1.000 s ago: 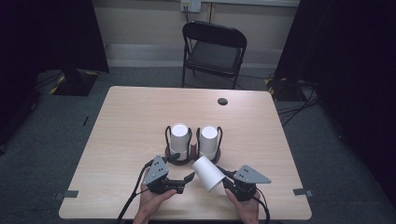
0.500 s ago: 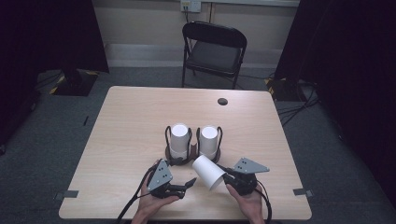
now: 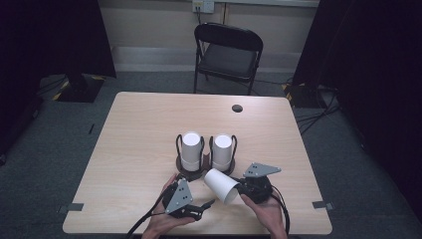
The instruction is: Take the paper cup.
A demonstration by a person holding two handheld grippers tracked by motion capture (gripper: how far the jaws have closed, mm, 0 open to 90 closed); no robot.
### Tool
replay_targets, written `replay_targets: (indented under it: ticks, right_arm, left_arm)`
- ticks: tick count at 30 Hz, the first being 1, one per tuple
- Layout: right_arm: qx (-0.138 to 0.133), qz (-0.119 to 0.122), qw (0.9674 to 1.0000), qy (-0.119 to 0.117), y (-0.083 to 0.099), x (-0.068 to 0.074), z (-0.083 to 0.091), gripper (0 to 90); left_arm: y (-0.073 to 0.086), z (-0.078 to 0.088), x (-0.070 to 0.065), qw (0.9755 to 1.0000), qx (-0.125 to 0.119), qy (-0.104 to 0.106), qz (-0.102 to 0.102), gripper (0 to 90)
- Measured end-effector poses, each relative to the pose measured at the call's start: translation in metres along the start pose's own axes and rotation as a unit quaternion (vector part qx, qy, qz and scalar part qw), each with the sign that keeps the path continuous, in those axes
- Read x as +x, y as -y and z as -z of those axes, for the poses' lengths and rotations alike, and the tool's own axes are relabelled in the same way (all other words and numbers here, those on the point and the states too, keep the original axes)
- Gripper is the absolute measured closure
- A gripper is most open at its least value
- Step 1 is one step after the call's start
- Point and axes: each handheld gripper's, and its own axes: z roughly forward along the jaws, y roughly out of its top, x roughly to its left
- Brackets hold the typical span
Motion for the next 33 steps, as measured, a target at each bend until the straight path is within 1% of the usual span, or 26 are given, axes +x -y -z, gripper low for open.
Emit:
replay_targets:
  ticks: [1, 2, 3, 4, 5, 8, 9, 12, 14, 16, 17, 18, 20, 22, 23, 24, 25, 26, 27, 29, 31, 32, 33]
  right_arm:
    - [0.003, 0.002, 1.0000, -0.001, -0.001, 0.000, 0.000, 88.1]
    - [0.008, 0.001, 1.0000, -0.002, -0.002, -0.001, 0.000, 88.1]
    - [0.013, 0.002, 0.9999, -0.006, -0.003, -0.001, -0.001, 88.0]
    - [0.016, 0.004, 0.9998, -0.005, -0.004, -0.001, -0.001, 88.1]
    - [0.019, 0.001, 0.9998, -0.007, -0.005, -0.001, -0.001, 88.1]
    - [0.027, 0.004, 0.9996, -0.009, -0.006, -0.001, -0.001, 88.1]
    - [0.033, 0.003, 0.9994, -0.011, -0.007, -0.001, -0.001, 88.1]
    - [0.051, 0.002, 0.9985, -0.017, -0.007, -0.001, -0.002, 88.1]
    - [0.057, 0.005, 0.9981, -0.022, -0.006, 0.000, -0.003, 88.1]
    - [0.061, 0.003, 0.9978, -0.024, -0.006, 0.000, -0.004, 88.1]
    - [0.063, 0.003, 0.9976, -0.027, -0.006, 0.000, -0.005, 88.1]
    - [0.066, 0.003, 0.9974, -0.029, -0.006, 0.000, -0.005, 88.1]
    - [0.072, 0.004, 0.9969, -0.032, -0.007, 0.000, -0.007, 88.1]
    - [0.080, 0.005, 0.9963, -0.031, -0.008, 0.001, -0.008, 88.1]
    - [0.082, 0.006, 0.9962, -0.031, -0.009, 0.000, -0.009, 88.1]
    - [0.083, 0.006, 0.9960, -0.032, -0.009, 0.000, -0.010, 88.1]
    - [0.085, 0.005, 0.9958, -0.033, -0.010, 0.000, -0.010, 88.1]
    - [0.088, 0.006, 0.9955, -0.034, -0.010, 0.000, -0.010, 88.1]
    - [0.088, 0.005, 0.9956, -0.032, -0.011, -0.001, -0.011, 88.1]
    - [0.091, 0.006, 0.9954, -0.028, -0.012, -0.001, -0.011, 88.2]
    - [0.086, 0.003, 0.9959, -0.026, -0.012, -0.003, -0.010, 88.2]
    - [0.084, 0.002, 0.9962, -0.023, -0.012, -0.004, -0.010, 88.2]
    - [0.085, 0.000, 0.9961, -0.023, -0.011, -0.004, -0.009, 88.1]
  left_arm:
    - [0.000, -0.001, 0.000, 1.0000, 0.002, 0.003, -0.005, 16.1]
    - [0.000, -0.002, -0.001, 1.0000, -0.001, 0.003, -0.005, 16.6]
    - [0.001, -0.002, -0.001, 0.9999, 0.004, 0.003, -0.011, 17.0]
    - [0.002, -0.003, -0.002, 0.9999, 0.002, 0.002, -0.013, 16.9]
    - [0.002, -0.003, -0.003, 0.9999, 0.004, 0.001, -0.016, 16.7]
    - [0.004, -0.006, -0.006, 0.9998, -0.001, -0.005, -0.020, 16.3]
    - [0.005, -0.006, -0.009, 0.9997, -0.004, -0.004, -0.024, 16.0]
    - [0.005, -0.008, -0.012, 0.9990, 0.003, -0.014, -0.041, 16.5]
    - [0.005, -0.008, -0.013, 0.9989, 0.001, -0.010, -0.046, 16.6]
    - [0.004, -0.008, -0.013, 0.9983, 0.004, -0.006, -0.058, 16.6]
    - [0.003, -0.009, -0.013, 0.9978, 0.010, -0.006, -0.065, 16.1]
    - [0.003, -0.009, -0.014, 0.9977, 0.009, -0.008, -0.067, 15.9]
    - [0.002, -0.012, -0.015, 0.9968, 0.012, -0.006, -0.079, 15.0]
    - [0.002, -0.013, -0.018, 0.9949, 0.025, -0.011, -0.097, 15.0]
    - [0.002, -0.014, -0.019, 0.9951, 0.023, -0.015, -0.095, 15.0]
    - [0.002, -0.014, -0.020, 0.9942, 0.028, -0.017, -0.103, 15.1]
    - [0.002, -0.015, -0.021, 0.9940, 0.027, -0.018, -0.105, 15.1]
    - [0.001, -0.015, -0.021, 0.9930, 0.031, -0.023, -0.111, 15.0]
    - [0.001, -0.017, -0.021, 0.9924, 0.031, -0.022, -0.117, 14.9]
    - [-0.001, -0.020, -0.020, 0.9936, 0.031, -0.020, -0.106, 14.2]
    - [-0.003, -0.023, -0.019, 0.9926, 0.032, -0.017, -0.116, 12.6]
    - [-0.003, -0.025, -0.019, 0.9928, 0.032, -0.014, -0.115, 12.5]
    - [-0.003, -0.026, -0.019, 0.9922, 0.035, -0.014, -0.119, 12.6]
